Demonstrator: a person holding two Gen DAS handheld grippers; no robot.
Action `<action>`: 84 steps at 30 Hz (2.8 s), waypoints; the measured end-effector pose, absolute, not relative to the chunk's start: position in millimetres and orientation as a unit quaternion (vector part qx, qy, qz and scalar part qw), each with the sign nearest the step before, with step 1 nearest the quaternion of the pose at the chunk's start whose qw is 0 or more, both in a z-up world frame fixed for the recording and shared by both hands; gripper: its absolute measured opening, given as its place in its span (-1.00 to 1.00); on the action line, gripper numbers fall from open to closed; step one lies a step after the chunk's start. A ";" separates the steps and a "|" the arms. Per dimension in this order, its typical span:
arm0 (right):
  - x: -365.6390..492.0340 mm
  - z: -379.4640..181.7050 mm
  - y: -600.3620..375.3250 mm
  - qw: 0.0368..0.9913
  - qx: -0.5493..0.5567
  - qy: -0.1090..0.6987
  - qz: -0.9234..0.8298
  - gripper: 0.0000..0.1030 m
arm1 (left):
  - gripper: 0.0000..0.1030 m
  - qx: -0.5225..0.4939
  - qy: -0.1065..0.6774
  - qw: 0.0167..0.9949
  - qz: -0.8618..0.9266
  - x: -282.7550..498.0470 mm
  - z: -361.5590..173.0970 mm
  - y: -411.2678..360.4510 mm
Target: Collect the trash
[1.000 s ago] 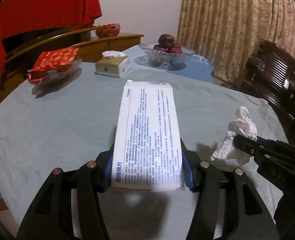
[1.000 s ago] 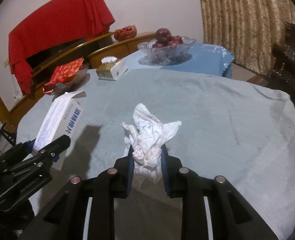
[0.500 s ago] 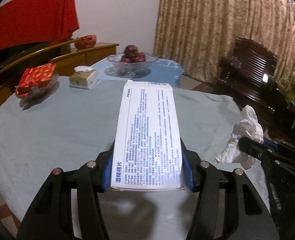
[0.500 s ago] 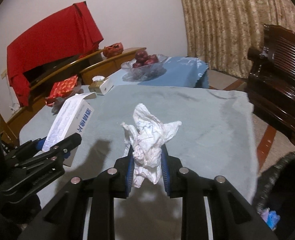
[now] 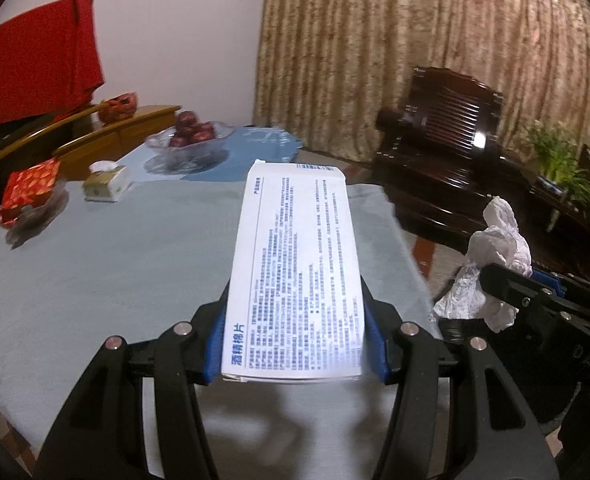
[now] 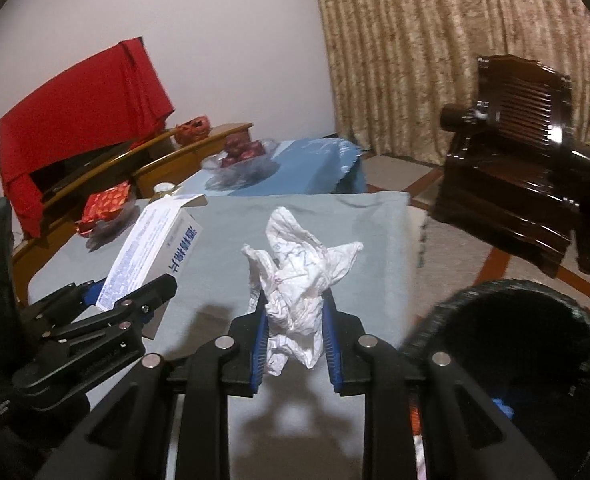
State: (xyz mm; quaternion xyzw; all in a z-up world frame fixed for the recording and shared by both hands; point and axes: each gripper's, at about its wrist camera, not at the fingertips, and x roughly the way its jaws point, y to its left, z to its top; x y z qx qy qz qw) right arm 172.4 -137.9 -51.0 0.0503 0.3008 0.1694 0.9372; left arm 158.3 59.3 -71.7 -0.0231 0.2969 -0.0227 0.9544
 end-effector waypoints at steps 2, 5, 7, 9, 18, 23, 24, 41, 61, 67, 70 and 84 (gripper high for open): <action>164.7 -49.8 -155.1 0.940 0.052 0.299 0.157 -0.52 | 0.04 -0.020 0.297 0.954 -0.037 157.6 -71.2 45.0; 157.0 -50.5 -179.5 0.943 0.056 0.299 0.136 -0.52 | 0.04 -0.013 0.298 0.952 -0.059 157.1 -71.9 23.3; 151.6 -51.7 -194.2 0.944 0.058 0.299 0.123 -0.52 | 0.04 -0.010 0.299 0.951 -0.074 156.8 -72.2 8.6; 146.6 -53.6 -209.6 0.946 0.060 0.300 0.108 -0.52 | 0.04 -0.007 0.299 0.950 -0.086 156.8 -72.0 -2.6; 130.6 -60.2 -265.1 0.949 0.072 0.302 0.050 -0.52 | 0.04 0.010 0.305 0.942 -0.141 153.8 -82.8 -59.1; 126.3 -65.7 -291.9 0.949 0.076 0.306 0.019 -0.52 | 0.04 0.016 0.309 0.936 -0.169 156.6 -93.8 -87.2; 125.9 -66.9 -296.3 0.949 0.076 0.307 0.013 -0.52 | 0.04 0.017 0.308 0.935 -0.174 157.4 -95.7 -92.7; 129.1 -103.0 -340.1 0.935 0.088 0.340 -0.043 -0.52 | 0.04 0.034 0.337 0.912 -0.229 181.2 -133.1 -155.9; 130.0 -123.3 -352.1 0.926 0.095 0.361 -0.059 0.08 | 0.44 0.029 0.355 0.900 -0.250 192.3 -141.7 -159.9; 125.0 -115.8 -348.7 0.929 0.101 0.352 -0.058 0.78 | 0.59 0.021 0.344 0.908 -0.240 191.6 -127.6 -142.0; 122.1 -108.6 -344.3 0.931 0.104 0.346 -0.050 0.88 | 0.71 0.022 0.335 0.914 -0.230 187.2 -118.2 -126.7; 102.6 -59.6 -307.5 0.943 0.097 0.317 -0.003 0.88 | 0.79 0.026 0.316 0.932 -0.174 141.9 -82.0 -66.0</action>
